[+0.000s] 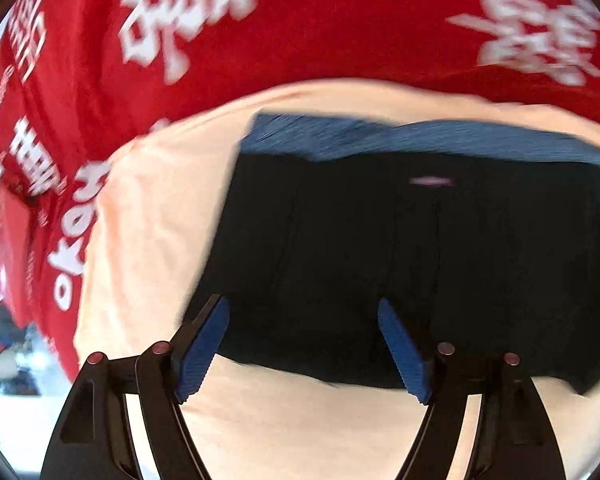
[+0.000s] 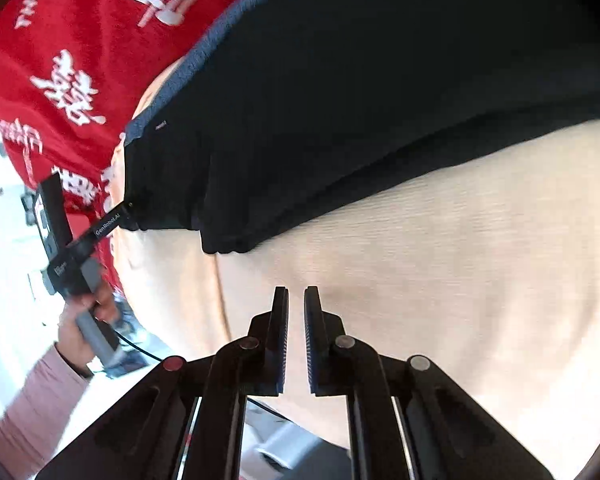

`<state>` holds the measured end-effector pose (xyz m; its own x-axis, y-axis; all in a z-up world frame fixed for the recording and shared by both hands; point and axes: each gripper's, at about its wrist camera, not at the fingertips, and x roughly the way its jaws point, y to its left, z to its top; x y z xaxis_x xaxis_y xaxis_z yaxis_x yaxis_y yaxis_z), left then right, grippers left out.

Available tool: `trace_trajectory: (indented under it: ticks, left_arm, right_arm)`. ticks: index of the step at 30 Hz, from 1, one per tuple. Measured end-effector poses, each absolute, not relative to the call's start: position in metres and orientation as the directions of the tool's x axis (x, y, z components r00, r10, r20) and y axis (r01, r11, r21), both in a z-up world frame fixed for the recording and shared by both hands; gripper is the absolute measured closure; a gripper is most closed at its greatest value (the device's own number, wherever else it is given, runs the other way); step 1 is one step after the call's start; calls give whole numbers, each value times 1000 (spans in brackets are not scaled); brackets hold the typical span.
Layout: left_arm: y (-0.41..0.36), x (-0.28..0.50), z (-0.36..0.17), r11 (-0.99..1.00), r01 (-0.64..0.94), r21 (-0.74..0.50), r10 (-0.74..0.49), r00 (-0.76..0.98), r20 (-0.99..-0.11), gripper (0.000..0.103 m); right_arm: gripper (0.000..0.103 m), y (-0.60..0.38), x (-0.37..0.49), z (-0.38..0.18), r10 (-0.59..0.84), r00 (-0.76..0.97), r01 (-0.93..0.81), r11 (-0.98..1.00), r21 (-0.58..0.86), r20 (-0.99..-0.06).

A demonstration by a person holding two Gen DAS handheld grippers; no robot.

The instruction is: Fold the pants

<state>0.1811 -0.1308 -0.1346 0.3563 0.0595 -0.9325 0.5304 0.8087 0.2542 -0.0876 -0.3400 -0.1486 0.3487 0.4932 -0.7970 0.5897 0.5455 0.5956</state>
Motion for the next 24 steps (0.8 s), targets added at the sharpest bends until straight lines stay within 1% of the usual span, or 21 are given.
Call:
trace_trajectory:
  ticks: [2,3,4,5,6,8,10,12,13,16,18,19,21,24]
  left_arm:
    - [-157,159,-125,787,586,191,-17,330,-944,24]
    - [-174,148,-122,775,612,158,-53,312,-949,24]
    - [-193,136,-123,758,641,120,-86,281,-956,24]
    - [-212,124,-126,740,667,89,-110,251,-962,24]
    - [-226,116,-130,730,679,75,-121,236,-964,24]
    - [-253,98,-141,708,704,49,-132,200,-971,24]
    - [-268,81,-156,685,726,61,-108,184,-977,24]
    - [-269,68,-161,678,730,89,-102,213,-972,24]
    - [-269,63,-159,668,737,105,-103,231,-967,24]
    - [-271,59,-157,640,757,128,-88,238,-967,24]
    - [-275,64,-150,639,758,132,-76,233,-970,24]
    - [-277,68,-142,650,749,126,-89,240,-967,24]
    - [-282,85,-125,684,722,99,-140,264,-954,24]
    - [-300,114,-120,722,684,101,-142,289,-947,24]
  right_arm:
    - [94,-359,-92,-126,412,357,569,616,545,-839]
    - [93,-374,-89,-113,342,360,560,665,494,-868]
    - [82,-382,-85,-106,293,359,558,694,456,-886]
    - [74,-390,-80,-101,241,352,558,722,410,-904]
    - [57,-402,-73,-97,178,338,555,755,348,-924]
    - [56,-414,-68,-97,114,322,547,788,283,-940]
    - [57,-420,-65,-108,53,255,551,813,190,-966]
    - [58,-419,-70,-122,60,213,561,810,173,-975]
    - [58,-415,-77,-123,46,234,548,819,171,-971]
    - [58,-400,-84,-126,18,209,522,844,127,-978]
    - [58,-401,-91,-133,79,191,554,814,174,-978]
    - [58,-406,-97,-128,87,229,573,793,206,-970]
    - [58,-417,-102,-109,75,304,580,776,247,-950]
    - [58,-442,-82,-84,29,388,562,785,261,-921]
